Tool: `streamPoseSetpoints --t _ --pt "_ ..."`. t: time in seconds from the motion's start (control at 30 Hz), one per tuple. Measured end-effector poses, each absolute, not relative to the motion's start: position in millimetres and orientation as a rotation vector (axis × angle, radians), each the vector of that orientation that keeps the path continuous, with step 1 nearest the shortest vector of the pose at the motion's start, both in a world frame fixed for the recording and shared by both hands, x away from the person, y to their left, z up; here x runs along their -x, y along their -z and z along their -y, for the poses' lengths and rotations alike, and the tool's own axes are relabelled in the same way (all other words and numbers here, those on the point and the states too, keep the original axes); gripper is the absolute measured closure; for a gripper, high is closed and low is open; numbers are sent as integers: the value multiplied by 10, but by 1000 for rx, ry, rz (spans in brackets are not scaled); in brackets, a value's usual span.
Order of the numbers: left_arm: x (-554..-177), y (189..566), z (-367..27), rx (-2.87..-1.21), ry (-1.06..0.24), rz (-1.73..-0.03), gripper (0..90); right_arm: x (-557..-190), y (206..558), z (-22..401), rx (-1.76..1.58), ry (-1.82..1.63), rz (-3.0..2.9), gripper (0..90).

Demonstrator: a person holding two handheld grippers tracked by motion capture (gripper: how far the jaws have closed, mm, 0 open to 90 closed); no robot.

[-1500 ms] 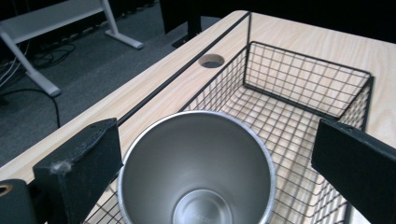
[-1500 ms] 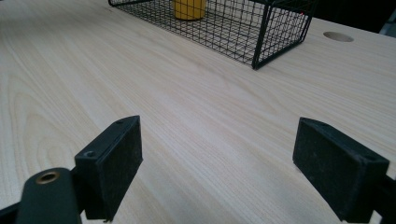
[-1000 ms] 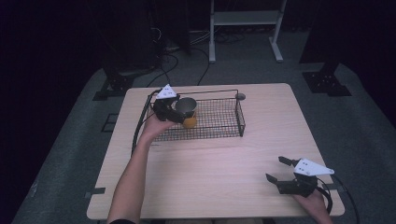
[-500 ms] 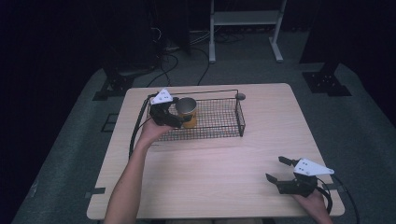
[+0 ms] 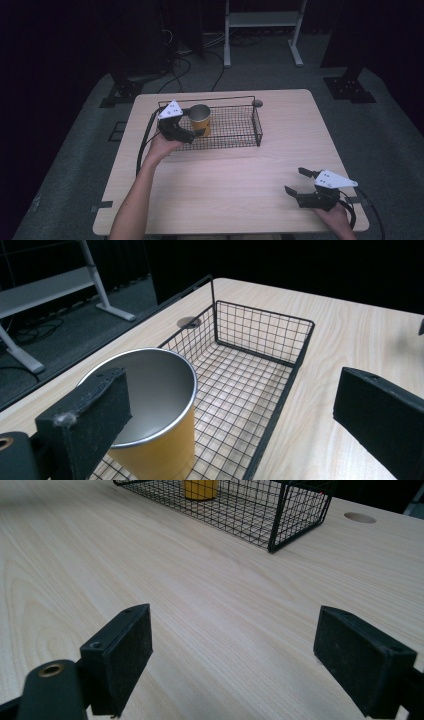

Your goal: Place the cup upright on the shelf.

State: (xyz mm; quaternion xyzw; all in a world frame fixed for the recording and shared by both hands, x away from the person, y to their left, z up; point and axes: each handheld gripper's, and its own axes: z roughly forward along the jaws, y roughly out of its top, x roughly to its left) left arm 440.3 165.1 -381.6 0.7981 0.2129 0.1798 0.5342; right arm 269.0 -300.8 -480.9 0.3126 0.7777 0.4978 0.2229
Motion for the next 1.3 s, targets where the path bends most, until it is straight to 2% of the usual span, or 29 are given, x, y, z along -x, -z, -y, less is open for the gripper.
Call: streamPoseSetpoints --t 1.3 --pt "-3877 3992 -1726 -1851 -389 -453 9 -2684 4810 3002 -857 -1369 -2150 148"
